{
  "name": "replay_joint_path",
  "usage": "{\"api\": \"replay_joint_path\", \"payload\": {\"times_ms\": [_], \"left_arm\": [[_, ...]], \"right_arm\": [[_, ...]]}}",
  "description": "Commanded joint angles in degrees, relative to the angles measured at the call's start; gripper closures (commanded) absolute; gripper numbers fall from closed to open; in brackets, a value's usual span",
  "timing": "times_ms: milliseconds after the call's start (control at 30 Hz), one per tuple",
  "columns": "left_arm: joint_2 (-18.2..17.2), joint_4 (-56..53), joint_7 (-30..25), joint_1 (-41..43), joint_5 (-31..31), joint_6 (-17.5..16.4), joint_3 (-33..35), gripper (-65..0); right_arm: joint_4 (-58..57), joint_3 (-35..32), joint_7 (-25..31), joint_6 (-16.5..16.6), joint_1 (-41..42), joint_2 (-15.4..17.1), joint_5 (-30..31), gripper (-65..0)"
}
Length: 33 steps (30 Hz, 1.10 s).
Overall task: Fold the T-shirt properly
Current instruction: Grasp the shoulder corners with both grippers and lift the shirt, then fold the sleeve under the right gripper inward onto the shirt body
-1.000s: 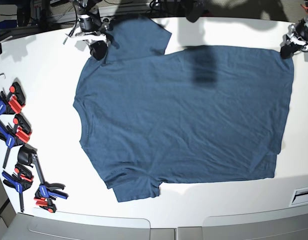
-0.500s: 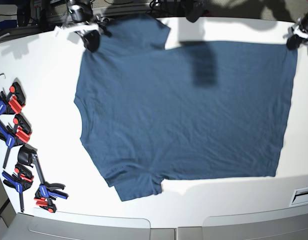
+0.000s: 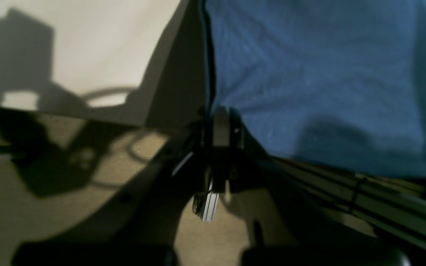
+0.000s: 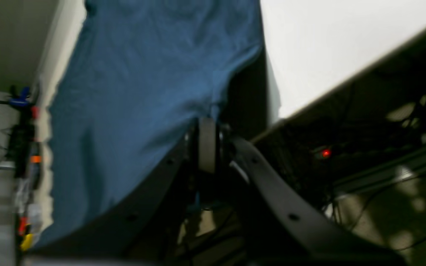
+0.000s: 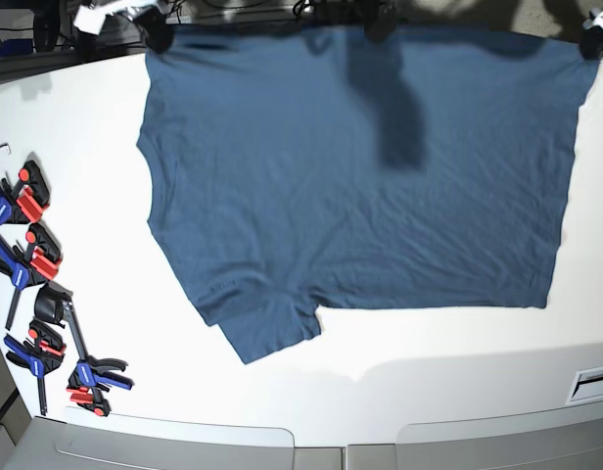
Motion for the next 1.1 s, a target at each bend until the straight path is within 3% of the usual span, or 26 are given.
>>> {"api": "replay_joint_path", "payload": {"times_ms": [0, 167, 333, 500, 700, 1067], "left_arm": [[-1.1, 1.2, -0.8, 0.6, -1.7, -0.6, -1.4, 0.0], [-1.0, 3.2, -1.2, -2.0, -2.0, -0.6, -1.5, 0.0], [-1.0, 3.2, -1.2, -6.8, -1.9, -0.6, -1.3, 0.0], [-1.0, 3.2, -2.5, -10.4, 2.6, -0.6, -1.2, 0.0], [-1.0, 3.1, -4.5, -12.3, 5.7, -0.5, -1.2, 0.0], [-1.0, 3.1, -7.8, -12.4, 9.2, -0.5, -1.2, 0.0]], "right_arm": [[1.6, 1.4, 1.4, 1.0, -1.1, 0.9, 2.4, 0.0], [3.7, 2.0, 1.8, 1.1, 2.5, 3.4, 2.0, 0.0], [3.7, -2.5, 4.4, 0.5, 11.6, 6.2, -9.8, 0.0], [3.7, -8.3, 7.1, -4.7, 19.3, 7.2, -20.8, 0.0], [3.7, -11.6, 7.5, -8.3, 25.3, 7.2, -28.2, 0.0], [2.5, -12.4, 7.8, -15.0, 27.1, 7.1, -34.5, 0.0]]}}
